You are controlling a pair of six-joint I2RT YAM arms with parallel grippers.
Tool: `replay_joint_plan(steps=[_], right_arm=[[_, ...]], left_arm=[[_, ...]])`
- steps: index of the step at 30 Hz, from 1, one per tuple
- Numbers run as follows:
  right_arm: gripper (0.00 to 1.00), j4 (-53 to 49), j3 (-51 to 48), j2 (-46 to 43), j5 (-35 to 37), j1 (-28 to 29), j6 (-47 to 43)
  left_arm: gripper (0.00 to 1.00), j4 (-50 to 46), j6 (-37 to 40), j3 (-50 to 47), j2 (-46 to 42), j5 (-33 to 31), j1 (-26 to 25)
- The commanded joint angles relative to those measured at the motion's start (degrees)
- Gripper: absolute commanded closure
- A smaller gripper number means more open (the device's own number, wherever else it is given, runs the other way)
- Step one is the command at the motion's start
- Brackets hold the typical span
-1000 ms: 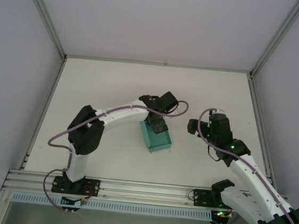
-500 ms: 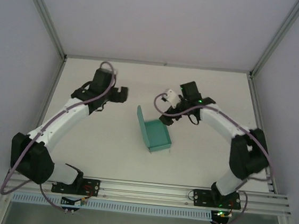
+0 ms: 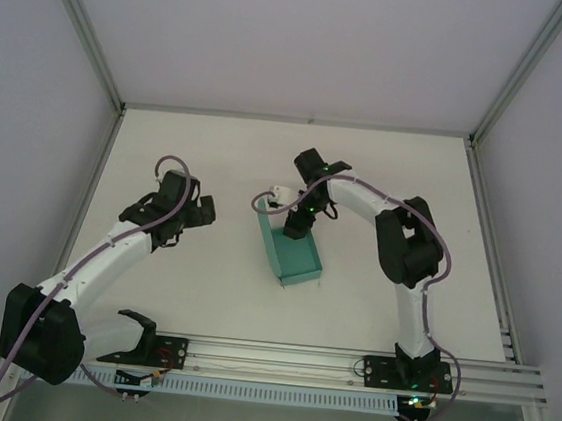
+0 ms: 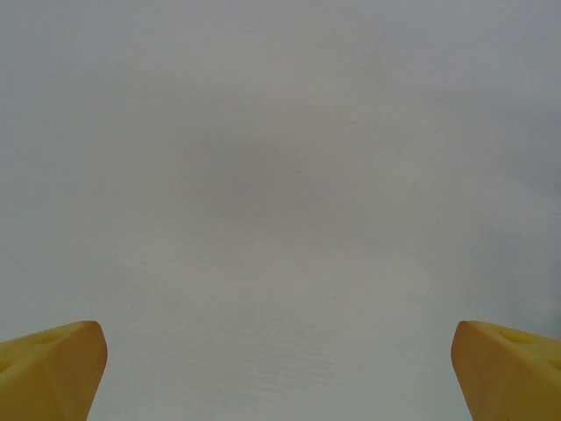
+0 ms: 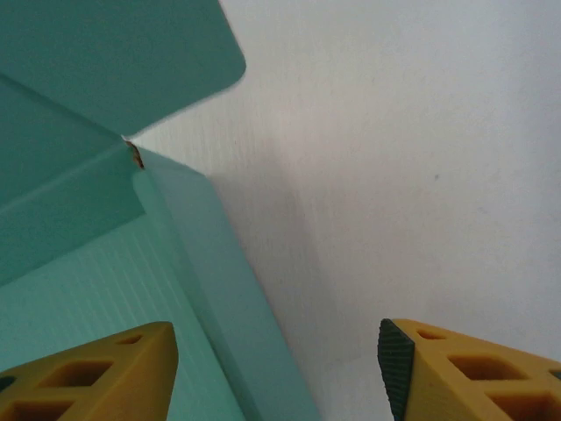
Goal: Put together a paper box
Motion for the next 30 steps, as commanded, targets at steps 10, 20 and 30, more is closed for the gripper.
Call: replay_joint_plan(steps=[10,20,30], right_arm=[[0.75,13.9,-10.9,-7.5,18.6,0.4,33.3],[0.81,5.1,-24.2,-16.8,34.6,4.6,89.8],[0.76,0.6,-23.4,-18.4,33.2,11.4,105.7]], left_arm=[[0.00,-1.6,-1.5,1.7,-0.6,-4.7,0.7],[0.00,-3.0,-3.2,3.4,0.6,-6.1,0.7],[0.00,3.2,-0.2,2.8,1.5,4.6,0.7]])
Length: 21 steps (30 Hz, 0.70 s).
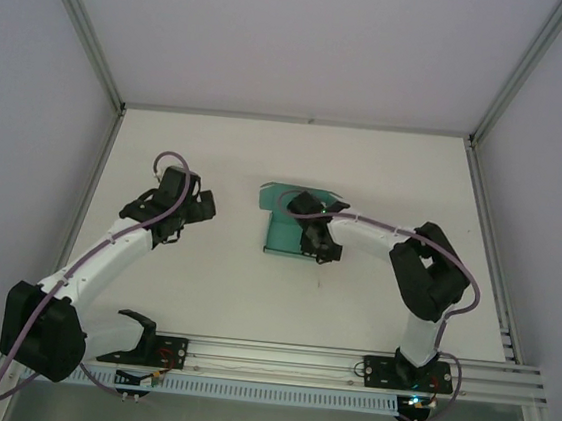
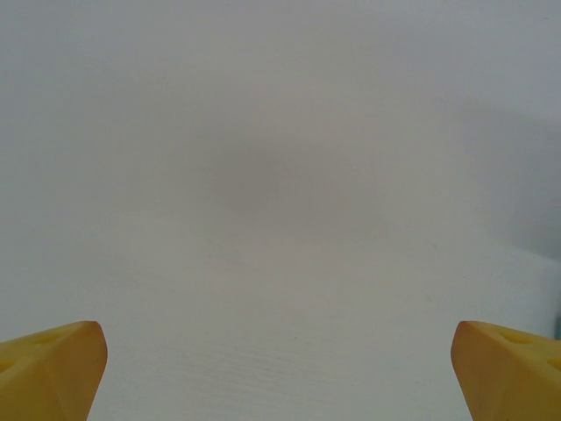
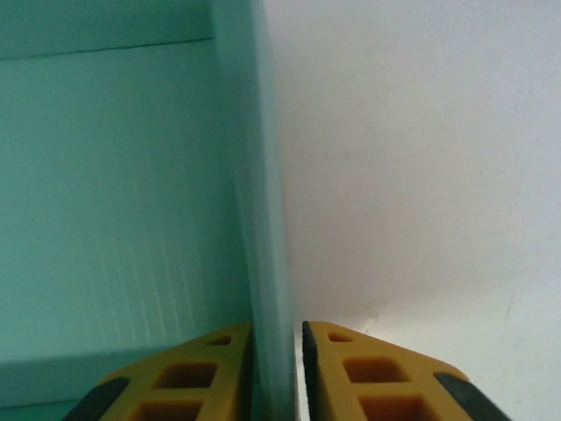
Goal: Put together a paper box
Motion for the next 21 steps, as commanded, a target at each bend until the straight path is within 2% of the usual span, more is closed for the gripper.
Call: replay_joint_plan(steps=[1,3,4,5,7,8,10,12,13,15,17,19,21], right_arm=[[0.74,-1.8,1.7,-2.5,1.8,1.2,7.1],[0.64,-1.2,2.0,-3.6,2.9,1.2,5.9],[0.62,-1.9,2.7,-4.3,4.4,1.1,5.3],[0.60,-3.0,3.4,-5.2,6.0,1.2,4.7],[0.45,-3.5,3.9,-7.9,9.3,1.1,2.1],[0.42,-3.1,3.8,-9.4,11.0,1.0,0.3],[0.27,-1.5,3.3,-12.6,13.8,0.6,-4.7],[0.06,2.3,2.1,-16.1,12.5,-0.6,-13.8],[0.00,4.7,1.4,-17.7,10.7,-1.2,-18.8],[0.00,7.9,0.9,-20.3,6.9,-2.2,-28.5],[0.00,10.6,0.7,-22.2,4.0,-3.3,-35.9],[0.00,12.2,1.0,-22.9,-0.6,-5.2,-42.0],[0.00,10.9,2.4,-21.8,-5.1,-7.8,-45.5]], left_arm=[[0.00,3.9,1.4,0.9,0.4,5.7,0.6],[0.00,5.5,2.7,1.0,0.3,8.6,0.6],[0.00,6.5,3.8,1.2,0.2,10.5,0.6],[0.00,7.5,5.9,1.4,0.0,13.2,0.6],[0.00,9.0,10.1,3.1,0.3,19.7,0.6],[0.00,9.6,12.9,4.2,0.7,24.0,0.6],[0.00,10.2,18.3,6.8,2.4,31.8,0.5],[0.00,9.2,23.6,10.3,5.3,38.2,0.3],[0.00,8.4,26.4,11.7,6.7,41.4,0.1],[0.00,6.9,32.4,14.1,9.6,46.9,-0.6],[0.00,4.6,37.7,16.6,12.5,49.6,-1.7],[0.00,2.0,42.4,19.2,15.6,49.0,-3.3],[0.00,-0.3,45.3,22.2,19.0,45.8,-4.8]])
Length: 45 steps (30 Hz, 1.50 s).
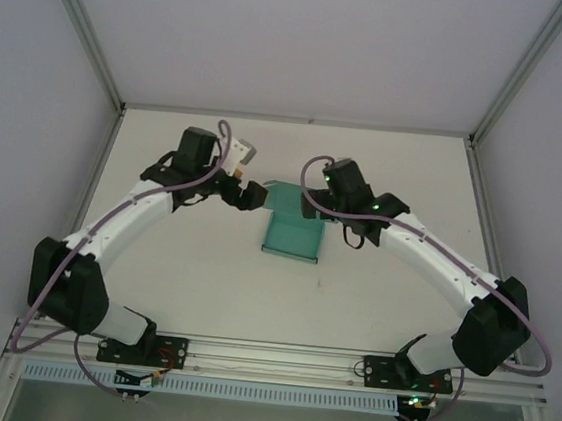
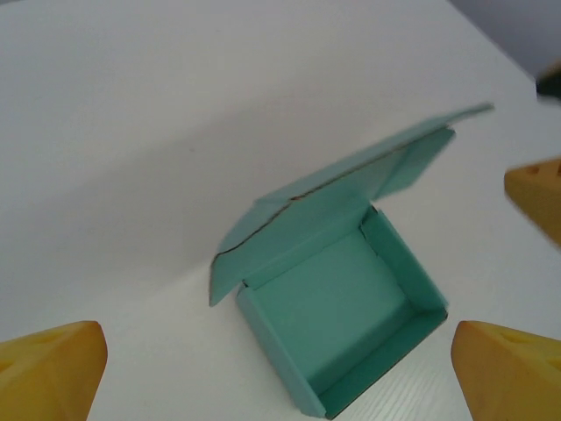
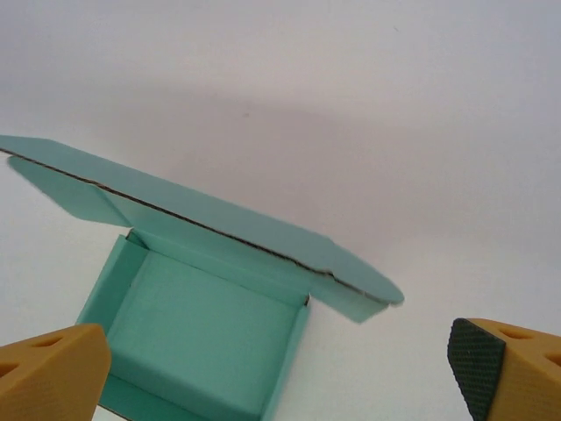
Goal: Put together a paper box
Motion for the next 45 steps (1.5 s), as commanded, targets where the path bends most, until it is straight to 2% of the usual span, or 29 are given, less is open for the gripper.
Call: replay_joint_plan(steps=[1,5,8,10,11,13,15,18,20,23,28,34,37,40,45], right_arm=[[0.00,0.7,1.6,1.9,-9.3,-3.7,-13.6],[0.03,-0.8,3.4,6.0,-14.2,-7.9,-18.1],[0.12,-0.6,4.4,8.6,-14.7,-9.4,-20.1],[0.18,-0.7,5.2,10.2,-15.6,-10.2,-20.9],[0.21,-0.9,5.6,11.1,-15.9,-10.5,-21.0],[0.31,-1.6,6.6,12.9,-16.8,-10.9,-21.5],[0.46,-1.8,7.1,14.2,-16.7,-11.1,-21.5],[0.63,-2.9,8.1,15.5,-16.5,-11.1,-20.4],[0.68,-3.7,8.7,15.9,-17.1,-11.1,-20.1],[0.75,-3.7,8.6,15.9,-18.4,-11.1,-20.2],[0.85,-4.0,8.8,15.7,-17.2,-11.1,-19.4],[0.93,-1.1,8.5,13.5,-16.2,-11.0,-14.6],[0.95,2.2,8.2,12.5,-15.6,-11.0,-7.3],[0.96,5.5,8.0,12.3,-11.7,-10.8,0.4],[0.96,11.8,7.9,14.1,-6.7,-9.5,8.4]], left_arm=[[0.00,-6.9,11.2,5.4,5.3,0.9,-2.5],[0.07,-11.7,13.3,12.6,13.0,-0.7,-3.1],[0.19,-13.5,14.1,16.3,17.3,-2.1,-3.3],[0.29,-14.5,14.7,17.9,19.3,-2.0,-3.4],[0.38,-14.8,15.0,18.4,19.9,-1.9,-3.4],[0.48,-14.8,15.6,18.6,20.7,-1.4,-3.4],[0.59,-14.7,15.9,18.6,21.0,-1.4,-3.4],[0.70,-14.0,15.8,18.6,21.4,-1.8,-3.5],[0.78,-13.6,15.4,18.7,21.6,-2.0,-3.6],[0.98,-13.3,15.1,18.6,21.8,-2.1,-3.9],[1.00,-11.3,12.0,17.8,21.1,-7.6,-4.6],[1.00,-6.5,3.8,18.0,20.3,-19.4,-6.5],[1.00,-5.0,-2.4,18.7,20.2,-22.5,-7.6],[1.00,-2.2,-11.6,18.2,20.1,-25.9,-8.7],[1.00,5.3,-23.2,14.5,20.4,-27.0,-9.5]])
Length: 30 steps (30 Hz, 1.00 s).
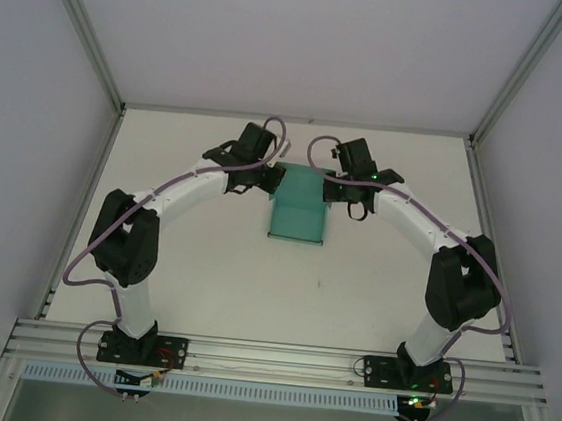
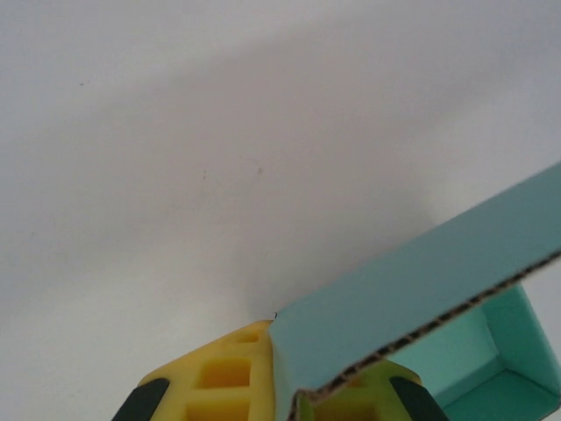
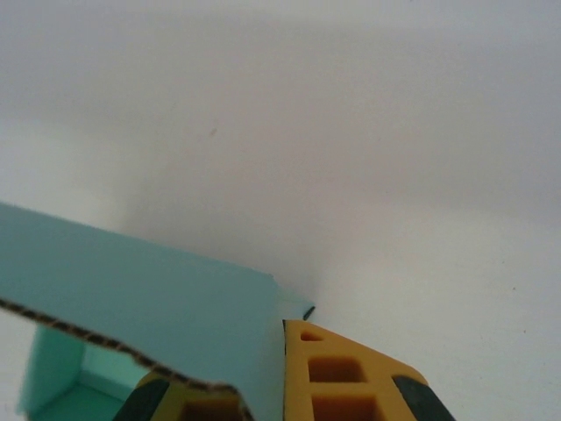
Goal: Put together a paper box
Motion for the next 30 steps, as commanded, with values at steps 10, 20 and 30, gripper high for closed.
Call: replay_joint_plan(steps=[10,20,30], right_arm=[[0.96,9.4,2.3,4.0,10.7,4.0,14.8],[0.96,15.4,-0.1,5.9,14.9,5.3,19.2],[0.97,19.0,-6.5,5.4,17.1,6.2,20.2]], left_arm=[[0.98,11.0,-23.2,-2.0,1.9,-6.2,-0.7],[0.96,12.3,-27.2,-3.1,4.4,-7.8,-2.3],[0.96,14.7,-26.0,-9.7,2.0,-9.5,-3.6]])
